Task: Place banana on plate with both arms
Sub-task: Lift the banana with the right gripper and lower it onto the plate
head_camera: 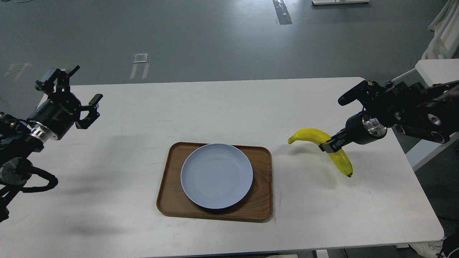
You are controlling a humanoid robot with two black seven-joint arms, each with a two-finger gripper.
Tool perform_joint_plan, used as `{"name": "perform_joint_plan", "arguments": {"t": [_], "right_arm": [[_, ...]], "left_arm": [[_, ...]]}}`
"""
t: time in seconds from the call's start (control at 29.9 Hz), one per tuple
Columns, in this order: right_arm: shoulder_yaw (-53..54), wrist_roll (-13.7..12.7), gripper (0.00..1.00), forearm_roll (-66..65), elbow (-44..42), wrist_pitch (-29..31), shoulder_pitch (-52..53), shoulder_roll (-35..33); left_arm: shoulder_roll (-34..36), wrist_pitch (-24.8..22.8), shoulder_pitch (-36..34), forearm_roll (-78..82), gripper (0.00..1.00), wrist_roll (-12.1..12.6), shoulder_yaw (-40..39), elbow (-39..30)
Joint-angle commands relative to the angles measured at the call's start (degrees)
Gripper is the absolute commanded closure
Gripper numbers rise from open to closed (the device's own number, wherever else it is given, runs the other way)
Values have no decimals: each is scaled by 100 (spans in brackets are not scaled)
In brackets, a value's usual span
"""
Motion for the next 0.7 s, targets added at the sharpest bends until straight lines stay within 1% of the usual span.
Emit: {"name": "perform_joint_plan", "arguments": {"t": [0.0,0.07,0.1,0.2,0.23,0.4,0.43,0.57,0.67], "right_arm": [[166,1,84,481,388,16,432,1],[245,1,83,875,537,112,581,114],[254,1,83,1139,608,217,634,280],[263,1,83,1606,617,271,635,711],[263,1,83,1607,617,271,635,713],[193,1,83,2502,565,271,573,1546],[193,1,83,2504,564,271,573,1548],[184,1,83,2688,398,271,407,2047],[167,1,83,2689,266,271,336,2268]], "left_arm": [[26,0,-22,0,1,0,0,-6],[34,0,-22,0,0,0,0,-33],[43,0,-22,0,0,0,0,-59],[87,0,-22,0,1,-9,0,-138],[87,0,-22,0,1,-9,0,-138],[219,0,-22,0,0,-9,0,-244],[219,0,-22,0,0,-9,0,-244],[245,0,-13,0,1,-9,0,-253],[246,0,-13,0,1,-9,0,-279]]}}
